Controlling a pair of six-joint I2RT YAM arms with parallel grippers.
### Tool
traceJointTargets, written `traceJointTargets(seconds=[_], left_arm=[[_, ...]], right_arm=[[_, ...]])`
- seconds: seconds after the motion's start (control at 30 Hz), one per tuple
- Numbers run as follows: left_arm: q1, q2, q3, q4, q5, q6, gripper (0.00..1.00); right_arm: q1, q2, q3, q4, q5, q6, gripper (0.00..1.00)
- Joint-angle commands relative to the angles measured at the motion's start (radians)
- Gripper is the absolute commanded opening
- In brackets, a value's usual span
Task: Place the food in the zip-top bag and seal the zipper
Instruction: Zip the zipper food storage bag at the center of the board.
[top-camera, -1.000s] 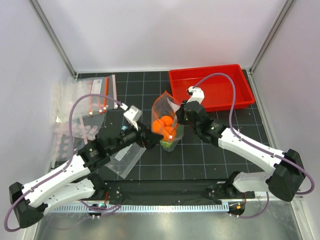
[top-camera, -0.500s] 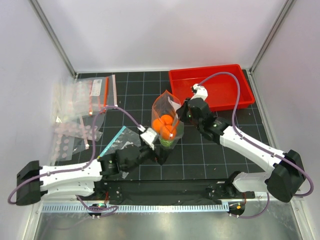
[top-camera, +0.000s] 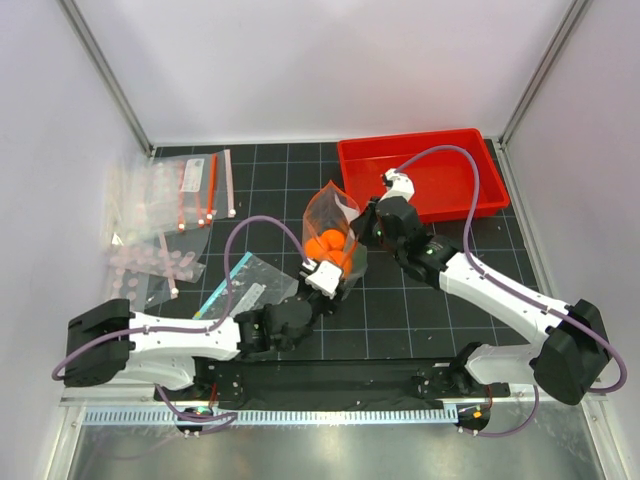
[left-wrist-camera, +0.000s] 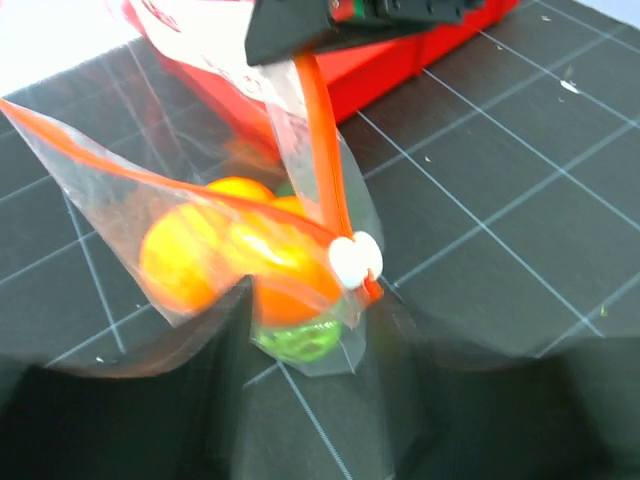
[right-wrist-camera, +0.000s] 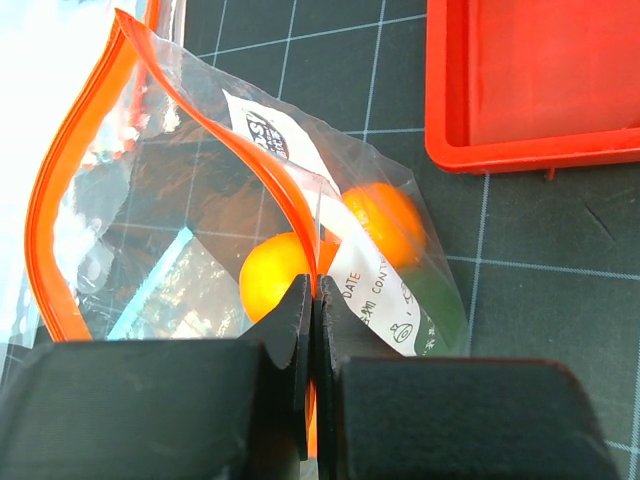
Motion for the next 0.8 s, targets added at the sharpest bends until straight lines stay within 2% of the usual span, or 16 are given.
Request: traceJointTargets(seconds=[0.0,0.03,0.07,0.1,0.17,0.2,0.23,0.27,0.33,0.37,0.5,0.6,0.63,0.77], left_arm=[[-0.001,0.023,0.046,0.135,-0.093,0.029,0.45],[0.003,0.037,0.062,0.123,-0.068,0.032,0.37],[0.003,0.042,0.081,0.100,-0.065,0.032,0.24],[0.003,0.051,0.119,0.033,-0.086,0.027,0.00],[0.007,0.042,0.135,-0.015,-0.081,0.014,0.00],[0.008,0.025,0.133,-0.046,-0.065,0.014,0.00],[0.011,0.002,0.130,-0.063,-0.018,0.007,0.00],[0.026,-0.059,0.116,-0.084,0.016,-0.017,0.00],[0.057,-0.131,0.103,-0.167,0.109,-0.048,0.00],[0.078,-0.217,0.090,-0.198,0.189,-0.089,0.00],[0.195,-0.387,0.070,-0.371,0.381,-0.131,0.00],[0.209,-0.444,0.075,-0.451,0.479,-0.122,0.00],[0.211,-0.448,0.078,-0.468,0.504,-0.120,0.00],[0.211,-0.429,0.084,-0.548,0.602,-0.103,0.00]], right_arm=[[-0.004,-0.024,-0.006,0.047,-0.009,0.016,0.01],[-0.004,-0.027,-0.006,0.049,-0.009,0.018,0.01],[-0.004,-0.030,-0.006,0.049,-0.009,0.015,0.01],[-0.004,-0.035,-0.006,0.046,-0.008,0.007,0.01],[-0.004,-0.047,-0.006,0.046,-0.008,-0.029,0.01],[-0.004,-0.056,-0.006,0.044,-0.004,-0.042,0.07],[-0.004,-0.078,-0.008,0.044,-0.003,-0.057,0.17],[-0.004,-0.093,-0.009,0.044,-0.003,-0.080,0.36],[-0.004,-0.134,-0.012,0.044,0.008,-0.145,0.47],[-0.004,-0.150,-0.014,0.044,0.006,-0.166,0.51],[-0.004,-0.233,-0.035,0.076,-0.061,-0.321,0.60],[-0.003,-0.294,-0.084,0.186,-0.242,-0.444,0.62],[-0.004,-0.302,-0.098,0.245,-0.391,-0.511,0.62],[-0.004,-0.319,-0.160,0.351,-0.700,-0.628,0.62]])
